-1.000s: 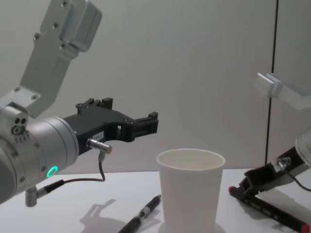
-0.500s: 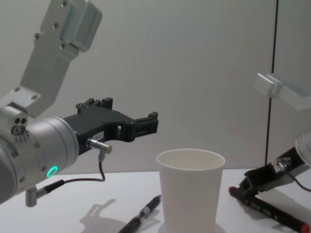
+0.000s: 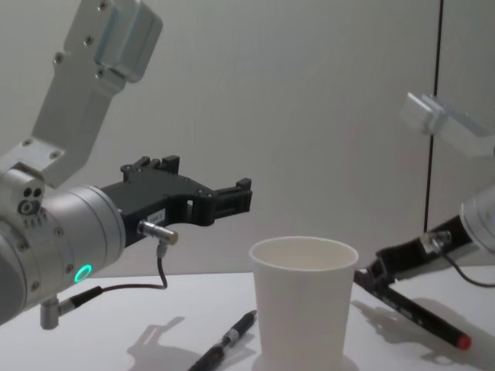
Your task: Place the pen into the pen holder.
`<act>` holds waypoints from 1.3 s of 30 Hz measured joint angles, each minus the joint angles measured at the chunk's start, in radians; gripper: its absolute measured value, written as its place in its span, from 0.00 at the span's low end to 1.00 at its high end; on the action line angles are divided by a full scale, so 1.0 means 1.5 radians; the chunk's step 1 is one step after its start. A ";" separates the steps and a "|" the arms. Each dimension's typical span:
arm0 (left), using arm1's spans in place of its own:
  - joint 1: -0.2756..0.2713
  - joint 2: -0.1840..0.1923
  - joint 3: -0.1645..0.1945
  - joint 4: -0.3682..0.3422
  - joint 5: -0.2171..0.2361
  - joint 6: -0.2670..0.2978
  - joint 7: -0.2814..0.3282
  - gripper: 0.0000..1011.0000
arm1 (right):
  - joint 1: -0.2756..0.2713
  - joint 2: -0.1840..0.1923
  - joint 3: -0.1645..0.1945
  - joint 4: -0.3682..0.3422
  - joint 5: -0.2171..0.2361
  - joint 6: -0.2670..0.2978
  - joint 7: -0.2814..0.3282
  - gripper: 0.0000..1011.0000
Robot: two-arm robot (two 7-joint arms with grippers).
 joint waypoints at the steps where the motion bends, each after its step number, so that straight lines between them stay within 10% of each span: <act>1: 0.000 0.000 0.000 0.000 0.000 0.000 0.000 0.99 | -0.001 -0.001 0.001 -0.003 0.005 -0.009 -0.002 0.17; 39: 0.000 0.000 0.000 0.000 0.000 0.000 0.000 0.99 | -0.024 -0.022 0.020 -0.120 0.183 -0.298 -0.039 0.17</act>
